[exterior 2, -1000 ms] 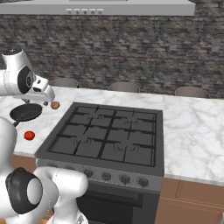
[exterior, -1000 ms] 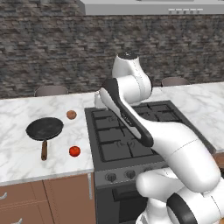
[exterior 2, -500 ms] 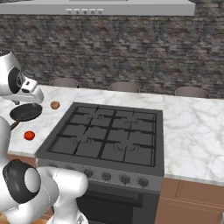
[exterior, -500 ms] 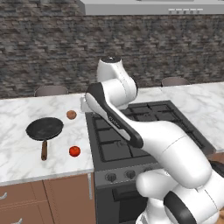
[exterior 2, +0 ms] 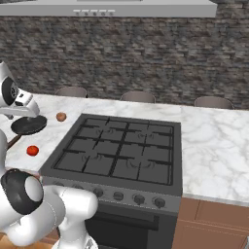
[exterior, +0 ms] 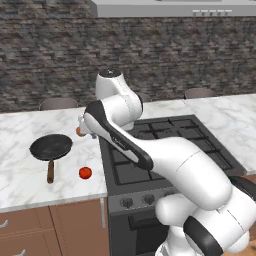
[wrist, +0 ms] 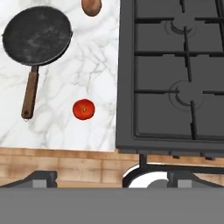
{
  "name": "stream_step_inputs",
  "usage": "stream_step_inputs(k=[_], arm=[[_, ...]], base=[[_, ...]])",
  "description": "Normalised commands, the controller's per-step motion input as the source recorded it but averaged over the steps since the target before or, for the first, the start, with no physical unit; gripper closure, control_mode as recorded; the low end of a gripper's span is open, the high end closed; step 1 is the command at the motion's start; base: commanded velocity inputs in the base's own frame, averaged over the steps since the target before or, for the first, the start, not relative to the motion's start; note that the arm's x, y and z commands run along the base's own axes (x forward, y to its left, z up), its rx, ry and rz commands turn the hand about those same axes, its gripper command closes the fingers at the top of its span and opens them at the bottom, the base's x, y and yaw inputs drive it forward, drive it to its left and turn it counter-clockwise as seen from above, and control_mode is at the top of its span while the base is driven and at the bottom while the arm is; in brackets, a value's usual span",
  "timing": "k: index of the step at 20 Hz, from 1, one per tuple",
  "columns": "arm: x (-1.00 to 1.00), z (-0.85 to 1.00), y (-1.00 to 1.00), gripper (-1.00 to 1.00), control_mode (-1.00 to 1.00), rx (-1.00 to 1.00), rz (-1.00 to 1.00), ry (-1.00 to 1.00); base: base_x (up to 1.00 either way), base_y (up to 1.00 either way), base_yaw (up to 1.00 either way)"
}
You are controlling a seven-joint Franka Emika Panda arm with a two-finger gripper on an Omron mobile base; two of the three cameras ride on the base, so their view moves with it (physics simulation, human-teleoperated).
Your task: Place the pan on the front right burner on the stove. Then place the tomato and the onion in the pan and turn on the front right burner.
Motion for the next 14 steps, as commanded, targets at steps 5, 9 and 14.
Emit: stream_step_inputs(k=[5,9,14], arm=[[0.0,-0.17,0.37,-1.0,-1.0,0.0,0.0,0.03],[0.0,-0.16,0.37,-1.0,-1.0,0.0,0.0,0.03],[0.0,-0.16,0.37,-1.0,-1.0,0.0,0.0,0.03]], base=[[0.0,0.0,0.0],[0.0,0.0,0.0],[0.0,0.0,0.0]])
